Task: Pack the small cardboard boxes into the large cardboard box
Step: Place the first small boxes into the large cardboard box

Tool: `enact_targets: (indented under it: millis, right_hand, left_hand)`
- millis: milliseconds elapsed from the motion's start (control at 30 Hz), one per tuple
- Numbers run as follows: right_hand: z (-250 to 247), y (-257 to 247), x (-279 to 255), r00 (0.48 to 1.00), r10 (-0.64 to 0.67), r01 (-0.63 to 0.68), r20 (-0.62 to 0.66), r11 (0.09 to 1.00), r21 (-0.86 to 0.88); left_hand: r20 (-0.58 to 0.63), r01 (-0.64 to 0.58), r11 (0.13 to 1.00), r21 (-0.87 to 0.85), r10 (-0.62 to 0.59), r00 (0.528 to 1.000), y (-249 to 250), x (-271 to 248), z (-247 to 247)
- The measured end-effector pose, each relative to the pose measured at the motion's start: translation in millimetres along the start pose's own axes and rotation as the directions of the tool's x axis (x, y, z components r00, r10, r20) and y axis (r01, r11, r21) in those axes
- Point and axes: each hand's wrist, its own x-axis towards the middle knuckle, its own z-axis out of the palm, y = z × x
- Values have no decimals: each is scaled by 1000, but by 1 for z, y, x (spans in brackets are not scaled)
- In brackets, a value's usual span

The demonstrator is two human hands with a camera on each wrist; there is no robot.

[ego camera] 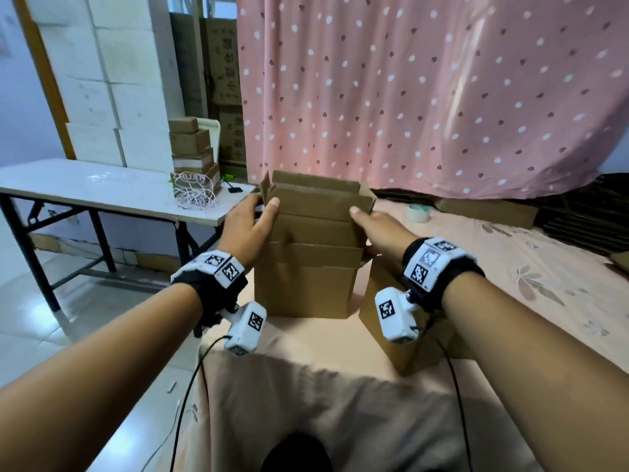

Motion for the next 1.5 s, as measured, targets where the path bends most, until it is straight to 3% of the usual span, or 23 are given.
enact_targets:
  millis: [367, 567, 700, 933, 1500]
  right_hand:
    - [-5, -10, -5, 1000, 20, -18, -24, 995, 101]
    - [-9, -30, -7, 991, -53, 55, -125, 998, 12]
    - [-5, -34, -1, 993, -84, 77, -86, 994, -73]
    - [8, -25, -2, 989, -145, 143, -10, 981, -128]
    - [22, -15, 4, 992, -129, 126, 0, 966, -224]
  left_hand:
    - [-33, 11, 1000, 22, -11, 999, 0, 5, 2]
    - [12, -210, 932, 294, 216, 976, 24, 21, 3]
    - [88, -302, 884, 356, 290, 953, 35, 26, 5]
    - [164, -221, 832, 509, 158, 974, 15, 18, 13]
    - [181, -232, 808, 542, 158, 971, -13, 11, 12]
